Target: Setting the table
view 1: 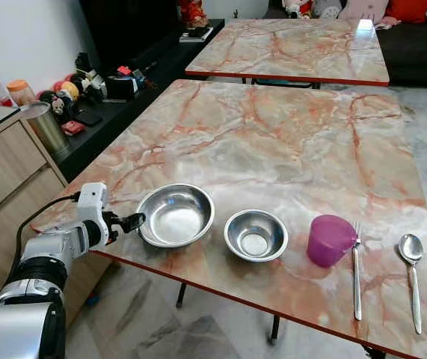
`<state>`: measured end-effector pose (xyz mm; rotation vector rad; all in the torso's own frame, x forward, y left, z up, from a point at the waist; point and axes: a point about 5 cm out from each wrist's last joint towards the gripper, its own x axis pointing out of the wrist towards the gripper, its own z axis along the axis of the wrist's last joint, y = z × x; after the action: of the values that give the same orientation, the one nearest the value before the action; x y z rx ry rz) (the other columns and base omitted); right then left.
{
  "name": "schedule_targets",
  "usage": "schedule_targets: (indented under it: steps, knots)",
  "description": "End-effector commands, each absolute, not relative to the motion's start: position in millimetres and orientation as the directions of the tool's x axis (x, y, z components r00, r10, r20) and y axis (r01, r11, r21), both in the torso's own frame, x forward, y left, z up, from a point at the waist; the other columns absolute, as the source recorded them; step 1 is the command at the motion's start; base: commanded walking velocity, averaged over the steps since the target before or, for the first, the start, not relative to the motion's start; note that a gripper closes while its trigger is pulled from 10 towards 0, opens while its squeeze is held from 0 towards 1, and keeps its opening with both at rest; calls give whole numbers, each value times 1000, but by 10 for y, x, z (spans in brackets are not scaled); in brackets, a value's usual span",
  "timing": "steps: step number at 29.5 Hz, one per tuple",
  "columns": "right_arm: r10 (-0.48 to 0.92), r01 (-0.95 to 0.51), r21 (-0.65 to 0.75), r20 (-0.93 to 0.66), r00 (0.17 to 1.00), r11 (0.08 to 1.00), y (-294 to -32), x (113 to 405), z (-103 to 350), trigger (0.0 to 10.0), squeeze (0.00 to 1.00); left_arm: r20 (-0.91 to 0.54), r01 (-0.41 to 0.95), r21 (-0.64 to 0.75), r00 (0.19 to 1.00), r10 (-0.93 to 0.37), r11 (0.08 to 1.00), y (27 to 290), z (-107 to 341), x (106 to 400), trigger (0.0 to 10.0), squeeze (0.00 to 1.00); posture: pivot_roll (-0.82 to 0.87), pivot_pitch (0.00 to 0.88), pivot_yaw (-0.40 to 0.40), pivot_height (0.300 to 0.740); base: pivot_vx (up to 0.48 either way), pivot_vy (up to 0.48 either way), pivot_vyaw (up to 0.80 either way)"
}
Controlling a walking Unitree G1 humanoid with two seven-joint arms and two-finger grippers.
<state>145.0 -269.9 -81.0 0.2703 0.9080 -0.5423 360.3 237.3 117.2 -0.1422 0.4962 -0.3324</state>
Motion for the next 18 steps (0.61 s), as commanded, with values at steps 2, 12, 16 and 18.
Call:
schedule_targets:
  steps: [2, 12, 16, 18]
  knots:
    - [-329, 557, -3, -809, 487, 830, -2689, 1434, -821, 10000, 0, -454, 292, -203, 817, -354, 935, 2367, 1158, 3586, 10000, 0, 15, 50, 83, 740, 0, 0, 0]
    - [-328, 557, -1, -810, 487, 831, -2682, 1432, -824, 10000, 0, -464, 342, -202, 792, -397, 918, 2249, 1129, 3592, 10000, 0, 10, 39, 88, 740, 0, 0, 0]
    - [-327, 557, -1, -810, 487, 831, -2681, 1431, -825, 10000, 0, -457, 362, -212, 785, -419, 908, 2203, 1132, 3597, 10000, 0, 9, 37, 88, 740, 0, 0, 0]
    - [-327, 557, -1, -810, 487, 830, -2681, 1430, -825, 10000, 0, -458, 364, -210, 784, -420, 908, 2190, 1131, 3600, 10000, 0, 9, 37, 88, 740, 0, 0, 0]
